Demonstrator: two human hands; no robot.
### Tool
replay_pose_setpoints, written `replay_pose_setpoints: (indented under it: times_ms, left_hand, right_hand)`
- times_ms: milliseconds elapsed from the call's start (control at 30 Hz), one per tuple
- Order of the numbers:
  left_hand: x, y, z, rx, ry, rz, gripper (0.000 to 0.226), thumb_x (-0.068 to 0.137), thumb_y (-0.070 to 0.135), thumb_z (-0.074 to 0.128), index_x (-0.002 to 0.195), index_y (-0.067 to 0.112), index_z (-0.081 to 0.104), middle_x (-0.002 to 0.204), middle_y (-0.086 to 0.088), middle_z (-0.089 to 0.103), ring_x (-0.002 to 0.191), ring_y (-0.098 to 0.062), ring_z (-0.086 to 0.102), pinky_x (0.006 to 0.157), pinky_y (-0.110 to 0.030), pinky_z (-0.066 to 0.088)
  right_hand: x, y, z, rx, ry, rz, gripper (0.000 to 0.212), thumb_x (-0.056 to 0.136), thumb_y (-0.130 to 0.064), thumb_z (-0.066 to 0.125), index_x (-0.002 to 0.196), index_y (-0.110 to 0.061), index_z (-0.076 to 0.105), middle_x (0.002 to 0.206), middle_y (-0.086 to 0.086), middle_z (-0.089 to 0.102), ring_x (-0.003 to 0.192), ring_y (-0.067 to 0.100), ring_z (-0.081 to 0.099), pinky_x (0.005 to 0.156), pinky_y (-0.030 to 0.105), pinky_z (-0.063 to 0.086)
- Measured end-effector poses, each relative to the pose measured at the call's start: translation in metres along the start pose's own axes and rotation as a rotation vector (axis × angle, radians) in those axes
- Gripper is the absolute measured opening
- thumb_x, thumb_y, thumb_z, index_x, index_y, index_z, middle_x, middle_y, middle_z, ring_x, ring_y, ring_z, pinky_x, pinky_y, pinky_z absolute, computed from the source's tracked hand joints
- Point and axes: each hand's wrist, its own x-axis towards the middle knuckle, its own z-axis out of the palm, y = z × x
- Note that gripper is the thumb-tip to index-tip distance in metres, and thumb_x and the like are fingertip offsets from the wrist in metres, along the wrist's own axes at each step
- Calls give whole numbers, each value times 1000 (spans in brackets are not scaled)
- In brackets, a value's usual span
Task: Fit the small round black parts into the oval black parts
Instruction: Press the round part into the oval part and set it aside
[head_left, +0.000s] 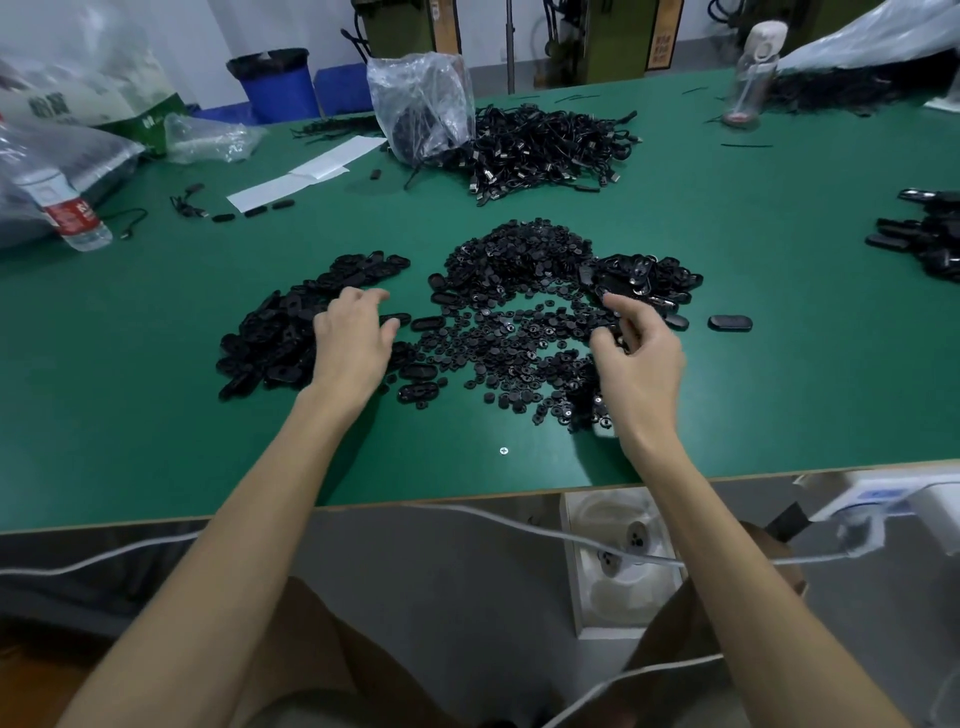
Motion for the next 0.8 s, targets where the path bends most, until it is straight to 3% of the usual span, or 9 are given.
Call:
replay_pose_setpoints:
  times_ms: [167,233,333,433,500,567,667,800]
  left_hand:
    - [13,5,12,111,11,1,24,103,25,64,122,13,75,125,-13,65,121,-34,52,105,-50,29]
    - [9,3,15,121,88,-25,21,105,24,60,112,15,77,115,-10,67,114,-32,50,100,-48,27]
    - [1,3,15,41,185,-34,24,108,25,55,112,13,75,113,-8,67,110,-29,52,99,-45,27]
    - [-9,18,9,-299,187,-18,22,108,25,55,111,11,71,109,-3,68,102,-19,63,100,-33,38]
    - [-19,35,3,-635,87,-41,17,106,24,59,108,12,71,99,0,73,81,-9,73,82,-19,50]
    - [-29,51,2,-877,-43,-74,13,105,23,62,104,13,71,89,-3,76,67,-10,74,66,-15,51]
    - [-42,68,9,-1073,-206,-99,10,102,15,66,109,10,69,84,-5,78,70,-16,76,54,-18,46]
    - [-50,78,20,-1157,-238,-116,18,96,3,71,114,7,69,93,-6,75,73,-13,74,55,-21,48]
  right_hand:
    - [-1,-1,8,-440,-282,-215,46,97,-29,70,139,-12,61,141,2,60,140,19,40,117,33,31]
    - [-1,0,11,-526,-357,-198,49,97,-33,70,139,-10,62,142,4,59,140,21,36,116,35,30]
    - [0,3,13,-568,-366,-218,35,99,-30,68,128,-10,70,136,2,63,133,22,42,111,38,37]
    - [1,5,16,-560,-337,-231,22,99,-22,69,117,-11,74,124,3,67,123,22,48,102,34,40]
    - [1,5,17,-546,-323,-221,16,98,-20,70,110,-12,75,118,3,67,117,22,48,97,33,40]
    - [1,4,18,-534,-317,-210,10,97,-19,71,105,-13,74,112,1,65,113,20,47,94,31,39]
    - [2,4,18,-521,-327,-225,3,95,-18,72,98,-17,71,103,-5,61,111,20,47,90,28,36]
    - [1,5,17,-449,-283,-237,2,99,-19,67,98,-18,68,105,-5,65,111,17,47,87,23,31]
